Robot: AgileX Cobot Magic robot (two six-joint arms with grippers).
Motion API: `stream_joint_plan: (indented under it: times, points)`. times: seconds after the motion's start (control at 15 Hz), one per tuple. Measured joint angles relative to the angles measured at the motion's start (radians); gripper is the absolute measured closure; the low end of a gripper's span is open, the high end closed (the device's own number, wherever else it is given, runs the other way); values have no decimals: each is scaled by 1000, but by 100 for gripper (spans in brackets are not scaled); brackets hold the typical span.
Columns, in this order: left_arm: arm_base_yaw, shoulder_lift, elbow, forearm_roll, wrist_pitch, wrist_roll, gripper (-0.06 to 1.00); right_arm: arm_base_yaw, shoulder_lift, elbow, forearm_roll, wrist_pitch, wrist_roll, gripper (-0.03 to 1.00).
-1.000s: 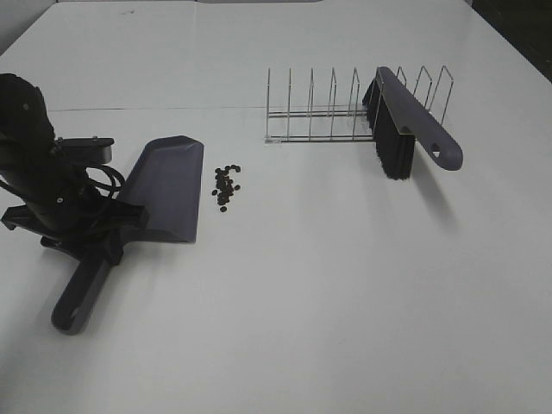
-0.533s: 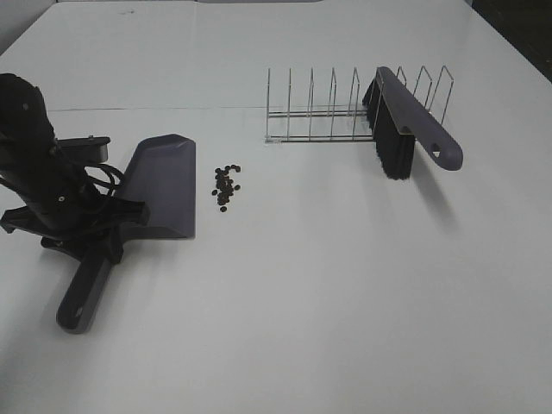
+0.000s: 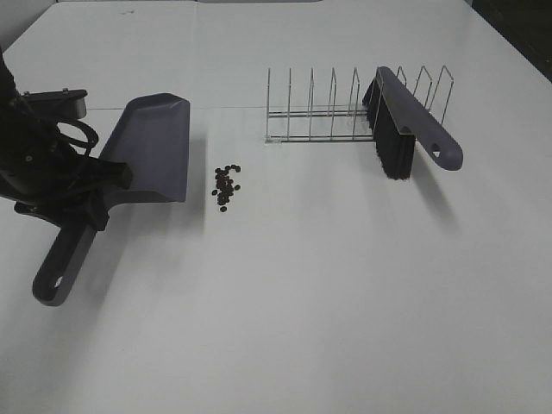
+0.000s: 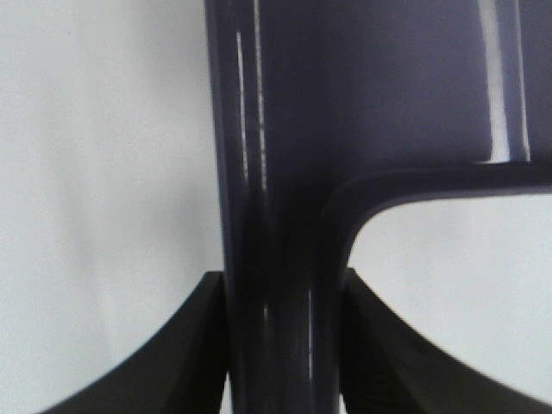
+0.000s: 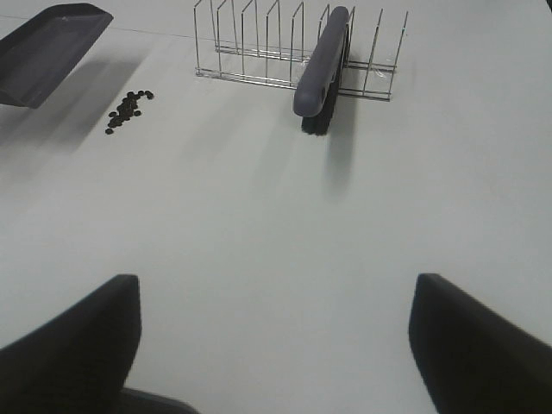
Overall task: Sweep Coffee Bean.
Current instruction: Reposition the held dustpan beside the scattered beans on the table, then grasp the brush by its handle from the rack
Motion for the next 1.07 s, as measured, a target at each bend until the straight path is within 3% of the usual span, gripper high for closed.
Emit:
stream_joint_plan:
  times: [0.33, 0.53, 0.73, 0.8, 1.07]
  points:
    - [0, 0, 0, 5, 21, 0, 59, 0, 0, 0, 0, -8, 7, 22]
    - [0, 0, 0, 14, 21, 0, 59, 0, 81, -42, 20, -127, 29, 22]
    - [0, 0, 0, 28, 21, 0, 59, 0, 344, -150, 25, -231, -34, 22]
    - [0, 0, 0, 34, 21, 0, 59, 0, 545, -266, 25, -245, -113, 22]
    - [0, 0, 0, 35, 21, 0, 59, 0, 905, -535, 29, -191, -149, 22]
